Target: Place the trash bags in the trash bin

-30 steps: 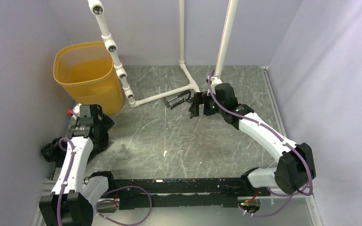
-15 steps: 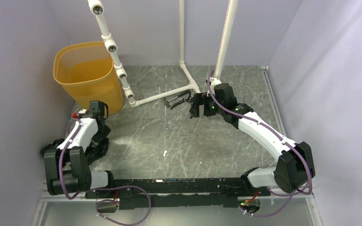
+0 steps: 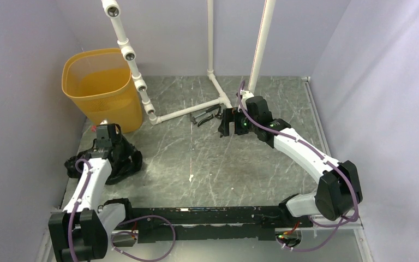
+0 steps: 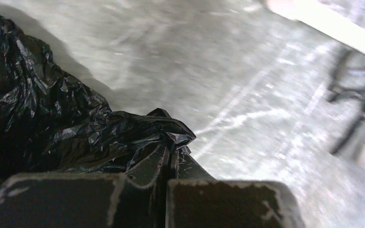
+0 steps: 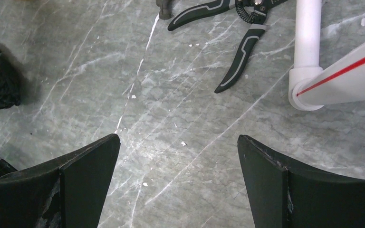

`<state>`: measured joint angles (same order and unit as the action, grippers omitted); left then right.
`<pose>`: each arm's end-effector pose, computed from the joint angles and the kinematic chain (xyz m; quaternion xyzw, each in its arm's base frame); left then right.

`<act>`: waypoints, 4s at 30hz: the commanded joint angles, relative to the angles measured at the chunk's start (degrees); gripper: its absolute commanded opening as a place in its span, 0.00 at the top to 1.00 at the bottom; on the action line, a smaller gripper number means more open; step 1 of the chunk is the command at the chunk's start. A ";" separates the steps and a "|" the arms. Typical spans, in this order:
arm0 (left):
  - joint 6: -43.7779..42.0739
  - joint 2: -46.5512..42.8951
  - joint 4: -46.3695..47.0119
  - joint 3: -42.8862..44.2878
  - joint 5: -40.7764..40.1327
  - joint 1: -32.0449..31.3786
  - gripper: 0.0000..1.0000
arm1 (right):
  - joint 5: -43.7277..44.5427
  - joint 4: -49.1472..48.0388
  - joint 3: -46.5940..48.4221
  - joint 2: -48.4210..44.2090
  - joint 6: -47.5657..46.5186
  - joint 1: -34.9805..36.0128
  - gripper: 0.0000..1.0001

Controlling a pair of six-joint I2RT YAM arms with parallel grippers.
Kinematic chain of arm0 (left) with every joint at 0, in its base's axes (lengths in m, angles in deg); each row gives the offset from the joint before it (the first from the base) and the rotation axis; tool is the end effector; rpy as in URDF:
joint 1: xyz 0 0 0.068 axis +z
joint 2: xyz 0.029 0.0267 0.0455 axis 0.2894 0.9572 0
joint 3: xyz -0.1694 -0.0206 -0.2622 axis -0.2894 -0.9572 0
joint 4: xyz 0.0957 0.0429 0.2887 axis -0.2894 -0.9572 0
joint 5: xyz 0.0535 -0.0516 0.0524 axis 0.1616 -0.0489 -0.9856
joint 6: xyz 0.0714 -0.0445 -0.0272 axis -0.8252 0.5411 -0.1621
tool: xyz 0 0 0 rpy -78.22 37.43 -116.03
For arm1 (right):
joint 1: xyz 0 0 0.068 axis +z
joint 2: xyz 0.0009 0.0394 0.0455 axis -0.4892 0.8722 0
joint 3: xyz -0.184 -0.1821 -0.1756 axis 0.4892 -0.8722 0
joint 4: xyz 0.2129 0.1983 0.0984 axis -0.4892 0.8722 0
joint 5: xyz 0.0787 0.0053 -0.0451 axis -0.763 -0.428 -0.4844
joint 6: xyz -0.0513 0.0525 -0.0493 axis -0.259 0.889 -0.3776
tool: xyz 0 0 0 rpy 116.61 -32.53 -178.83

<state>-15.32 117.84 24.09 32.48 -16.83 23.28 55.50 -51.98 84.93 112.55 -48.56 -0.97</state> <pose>0.2485 0.0290 0.1989 -0.3695 0.8689 -0.0884 0.3172 0.3210 0.1869 0.2769 -0.1112 0.8847 0.2415 0.3830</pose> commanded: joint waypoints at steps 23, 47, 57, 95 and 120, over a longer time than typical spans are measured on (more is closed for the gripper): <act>-7.80 11.67 15.55 15.63 5.28 -57.04 0.66 | -11.33 -8.46 -0.64 -1.99 -1.34 0.03 0.00; 16.00 -3.16 -22.01 9.74 -27.40 -43.02 0.07 | -14.45 2.68 9.16 12.75 -13.00 10.83 0.00; 10.40 -8.93 -7.91 0.95 -10.88 -29.15 0.07 | -15.50 4.76 16.59 25.25 -15.93 17.85 0.00; 9.94 -11.15 13.15 -10.96 0.53 -27.35 0.97 | -31.53 -0.81 10.28 16.26 -21.87 17.89 0.21; 19.45 -9.74 26.66 -15.80 -2.95 -24.95 0.09 | -12.64 -18.16 11.45 22.98 -1.08 16.95 0.12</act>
<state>1.11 105.58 43.15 17.58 -19.17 -2.60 42.06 -67.09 96.36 136.64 -50.27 15.81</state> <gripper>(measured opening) 0.921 0.880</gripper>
